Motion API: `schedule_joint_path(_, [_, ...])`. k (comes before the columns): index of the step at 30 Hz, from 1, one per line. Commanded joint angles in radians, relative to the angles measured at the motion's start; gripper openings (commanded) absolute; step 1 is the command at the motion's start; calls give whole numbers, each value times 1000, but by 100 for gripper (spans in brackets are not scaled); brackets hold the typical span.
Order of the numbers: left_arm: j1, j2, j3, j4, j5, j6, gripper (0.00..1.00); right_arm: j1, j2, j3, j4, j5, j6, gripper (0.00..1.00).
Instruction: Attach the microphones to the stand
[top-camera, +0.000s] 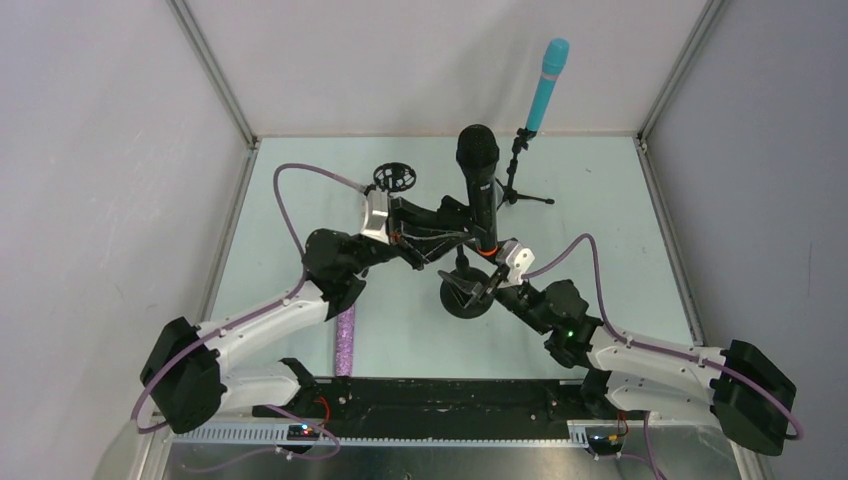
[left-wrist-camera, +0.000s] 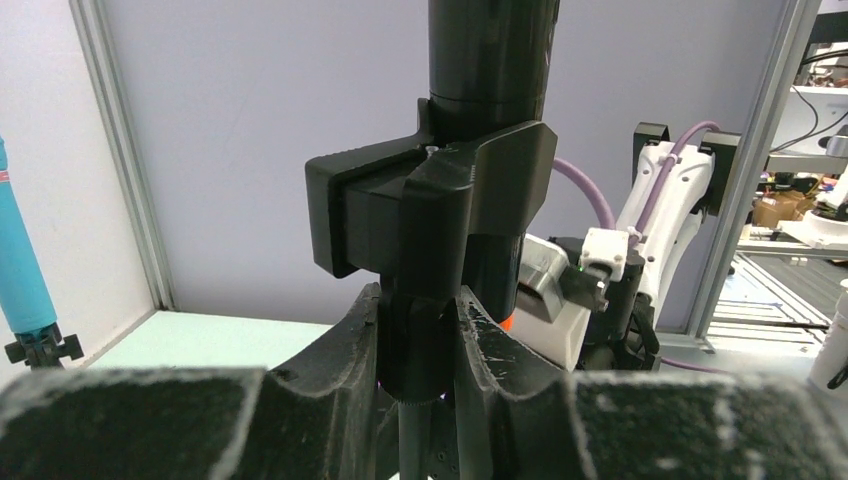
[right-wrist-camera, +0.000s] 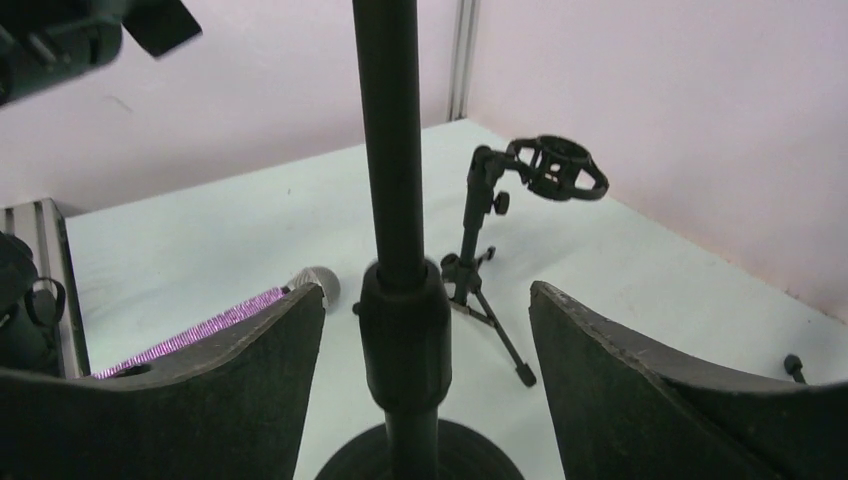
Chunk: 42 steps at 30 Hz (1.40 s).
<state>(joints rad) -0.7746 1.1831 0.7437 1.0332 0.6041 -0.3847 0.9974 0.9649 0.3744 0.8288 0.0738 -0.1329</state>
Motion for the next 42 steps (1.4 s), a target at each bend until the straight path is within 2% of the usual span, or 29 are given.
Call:
schedule_joint_path(1, [-9,-14,11,142,-38,-15,0,-4,9,55,83,-19,-20,75])
schedule_joint_path(2, [-10,-12,10,143,-39,-14,0,-4,10,59,81,-21,-18,73])
schedule_joint_path(6, [-10,-5,8,146,-37,-11,0,-5,19,67,71,-41,-16,55])
schedule_joint_path(8, [-10,-3,11,148,-35,-12,0,-5,24,69,61,-31,-11,38])
schedule_joint_path(9, [-10,-3,13,149,-34,-12,0,-5,25,69,59,-20,3,25])
schedule_joint_path(10, [-10,-3,13,150,-34,-14,0,-5,30,69,58,9,14,19])
schedule_joint_path(11, [-9,-2,12,152,-34,-13,0,-5,32,69,60,29,34,7])
schedule_joint_path(12, [-10,-2,12,153,-35,-15,0,-6,38,69,64,65,42,0])
schedule_joint_path(15, [-11,-4,10,157,-40,-16,0,-8,40,69,62,103,57,0])
schedule_joint_path(17, [-11,-4,2,158,-46,-14,4,-9,45,69,61,110,51,0])
schedule_joint_path(21, [-10,-1,-14,161,-62,-15,19,-12,64,69,70,102,19,0])
schedule_joint_path(24, [-11,2,-26,162,-70,-13,36,-13,77,69,68,97,2,0])
schedule_joint_path(25, [-11,3,-33,163,-76,-17,46,-15,79,69,66,96,-4,0])
schedule_joint_path(26, [-10,3,-36,163,-80,-18,52,-14,79,69,64,99,-5,0])
schedule_joint_path(27, [-10,1,-45,165,-88,-19,76,-14,80,69,62,101,-8,0])
schedule_joint_path(29, [-11,-4,-61,166,-98,-14,97,-15,84,69,61,108,-16,0])
schedule_joint_path(34, [-10,-20,-90,167,-118,0,100,-23,100,69,61,140,-17,0])
schedule_joint_path(42, [-10,-51,-161,162,-167,45,100,-89,168,68,163,149,22,0])
